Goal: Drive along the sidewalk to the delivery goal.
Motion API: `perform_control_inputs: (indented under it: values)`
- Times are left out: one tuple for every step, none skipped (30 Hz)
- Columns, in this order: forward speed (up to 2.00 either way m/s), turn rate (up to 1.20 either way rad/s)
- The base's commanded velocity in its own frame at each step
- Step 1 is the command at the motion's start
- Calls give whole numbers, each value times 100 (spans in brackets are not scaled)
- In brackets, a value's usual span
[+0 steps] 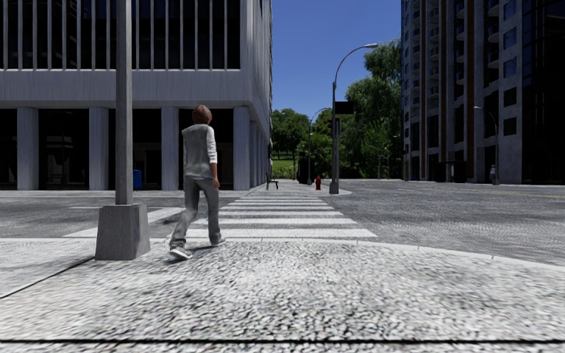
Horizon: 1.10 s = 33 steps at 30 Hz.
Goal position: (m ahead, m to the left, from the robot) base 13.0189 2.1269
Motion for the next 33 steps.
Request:
perform_control_inputs:
  values:
    - [50, 0]
    - [69, 0]
    - [75, 0]
    - [77, 0]
    - [77, 0]
    - [77, 0]
    - [77, 0]
    - [77, 0]
    - [77, 0]
    - [77, 0]
    - [77, 0]
    - [77, 0]
    - [77, 0]
    - [77, 0]
    - [77, 0]
    - [77, 0]
    - [77, 0]
    - [77, 0]
    - [77, 0]
    - [77, 0]
    - [77, 0]
    - [77, 0]
    - [76, 0]
    - [76, 0]
    - [76, 0]
    - [76, 0]
    - [76, 0]
    - [76, 0]
    - [76, 0]
    - [76, 0]
    - [76, 0]
    - [76, 0]
    - [76, 0]
